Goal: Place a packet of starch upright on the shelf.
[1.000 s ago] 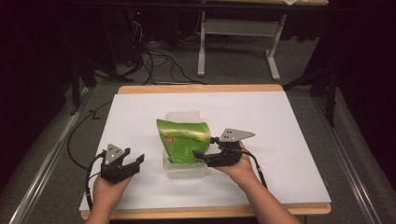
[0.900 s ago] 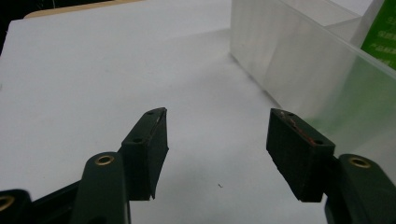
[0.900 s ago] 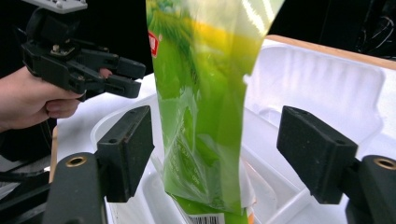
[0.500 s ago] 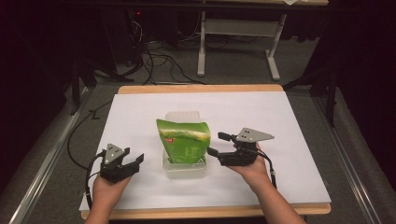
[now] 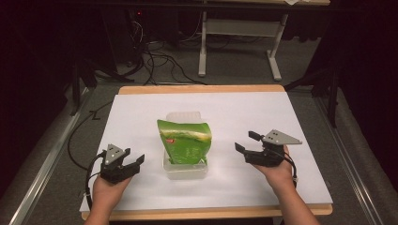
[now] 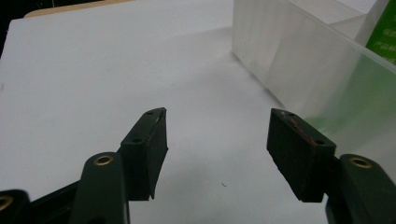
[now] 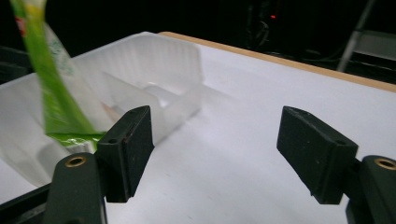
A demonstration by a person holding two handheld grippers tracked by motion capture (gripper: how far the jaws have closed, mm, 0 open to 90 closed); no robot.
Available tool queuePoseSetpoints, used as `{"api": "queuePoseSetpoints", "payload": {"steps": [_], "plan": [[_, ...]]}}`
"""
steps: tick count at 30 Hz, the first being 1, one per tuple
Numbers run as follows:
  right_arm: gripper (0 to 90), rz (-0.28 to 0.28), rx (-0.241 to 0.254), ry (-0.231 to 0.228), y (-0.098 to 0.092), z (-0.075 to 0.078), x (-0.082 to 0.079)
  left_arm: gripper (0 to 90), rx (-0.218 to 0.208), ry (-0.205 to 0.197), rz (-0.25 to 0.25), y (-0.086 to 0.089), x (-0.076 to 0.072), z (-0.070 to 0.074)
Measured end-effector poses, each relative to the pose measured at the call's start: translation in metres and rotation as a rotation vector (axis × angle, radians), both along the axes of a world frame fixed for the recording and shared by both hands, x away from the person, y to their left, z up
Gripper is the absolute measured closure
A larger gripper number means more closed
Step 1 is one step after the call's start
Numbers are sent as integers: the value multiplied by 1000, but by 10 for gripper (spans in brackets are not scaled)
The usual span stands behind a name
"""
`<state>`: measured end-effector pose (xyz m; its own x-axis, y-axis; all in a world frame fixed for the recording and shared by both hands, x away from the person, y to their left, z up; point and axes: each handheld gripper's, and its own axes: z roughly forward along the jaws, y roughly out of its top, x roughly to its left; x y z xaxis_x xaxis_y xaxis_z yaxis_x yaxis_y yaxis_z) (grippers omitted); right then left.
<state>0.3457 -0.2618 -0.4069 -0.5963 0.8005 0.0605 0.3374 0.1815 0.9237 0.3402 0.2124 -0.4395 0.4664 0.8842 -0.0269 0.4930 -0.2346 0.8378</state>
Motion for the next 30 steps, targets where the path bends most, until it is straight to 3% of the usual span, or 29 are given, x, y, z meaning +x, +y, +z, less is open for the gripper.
{"api": "queuePoseSetpoints", "payload": {"steps": [6,13,18,24,30], "plan": [[286,-96,-12,8,-30,-4,-8,385,1,0,-2,0,0,0],[289,-161,-57,42,-54,-13,-20,386,10,8,-7,-1,0,-1],[293,-194,-56,100,-52,-24,-18,386,23,12,-12,-6,1,-3],[293,-190,-190,53,-41,-22,-16,385,35,19,-12,-8,1,-4],[293,-226,-156,74,-54,-23,-13,384,35,21,1,-8,2,-5]]}}
